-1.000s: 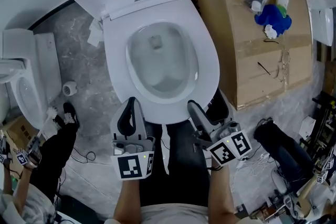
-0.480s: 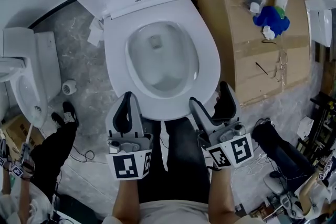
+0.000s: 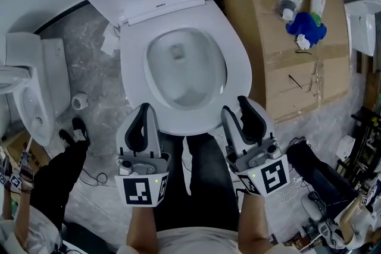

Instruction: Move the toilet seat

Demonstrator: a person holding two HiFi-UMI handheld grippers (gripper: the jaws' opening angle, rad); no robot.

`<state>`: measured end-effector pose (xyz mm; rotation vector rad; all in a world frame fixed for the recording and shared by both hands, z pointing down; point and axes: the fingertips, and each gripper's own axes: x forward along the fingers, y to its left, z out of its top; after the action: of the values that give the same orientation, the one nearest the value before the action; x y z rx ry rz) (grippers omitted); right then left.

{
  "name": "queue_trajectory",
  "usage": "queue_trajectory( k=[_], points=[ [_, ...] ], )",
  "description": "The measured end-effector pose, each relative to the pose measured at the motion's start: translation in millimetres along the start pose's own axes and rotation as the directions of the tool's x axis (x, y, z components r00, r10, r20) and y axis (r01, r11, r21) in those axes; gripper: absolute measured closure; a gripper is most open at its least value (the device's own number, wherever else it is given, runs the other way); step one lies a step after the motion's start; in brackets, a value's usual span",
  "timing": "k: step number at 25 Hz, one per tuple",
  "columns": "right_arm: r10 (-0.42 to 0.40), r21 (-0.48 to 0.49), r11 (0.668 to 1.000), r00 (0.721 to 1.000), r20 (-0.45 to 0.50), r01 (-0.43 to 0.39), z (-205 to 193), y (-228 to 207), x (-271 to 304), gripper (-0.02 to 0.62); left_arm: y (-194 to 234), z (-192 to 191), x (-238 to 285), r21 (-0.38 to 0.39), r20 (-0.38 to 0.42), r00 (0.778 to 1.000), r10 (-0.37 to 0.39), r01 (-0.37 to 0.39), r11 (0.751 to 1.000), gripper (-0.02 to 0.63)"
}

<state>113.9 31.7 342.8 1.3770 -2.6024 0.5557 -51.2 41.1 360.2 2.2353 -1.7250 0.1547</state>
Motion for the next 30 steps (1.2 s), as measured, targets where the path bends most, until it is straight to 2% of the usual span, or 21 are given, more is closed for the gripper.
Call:
queue_trajectory(
  k=[4,6,15,30],
  points=[
    [0.013,-0.03,0.999,1.0,0.013,-0.013,9,1,4,0.486,1,8,3,0.003,0.012,1.0,-0.019,0.019,1.0,0.592],
    [-0.002,-0.037,0.999,1.0,0.019,0.003,12,-4,5,0.563,2,11,4,0.003,0.016,1.0,-0.023,0.023,1.0,0.592],
    [-0.005,-0.056,0.998,0.999,0.047,0.008,31,-9,17,0.581,7,27,11,-0.004,0.02,0.999,-0.031,0.031,1.0,0.595],
    [0.019,-0.09,0.996,0.994,0.105,-0.009,70,-9,41,0.581,22,61,26,-0.018,0.082,0.996,-0.03,0.031,0.999,0.595]
  ],
)
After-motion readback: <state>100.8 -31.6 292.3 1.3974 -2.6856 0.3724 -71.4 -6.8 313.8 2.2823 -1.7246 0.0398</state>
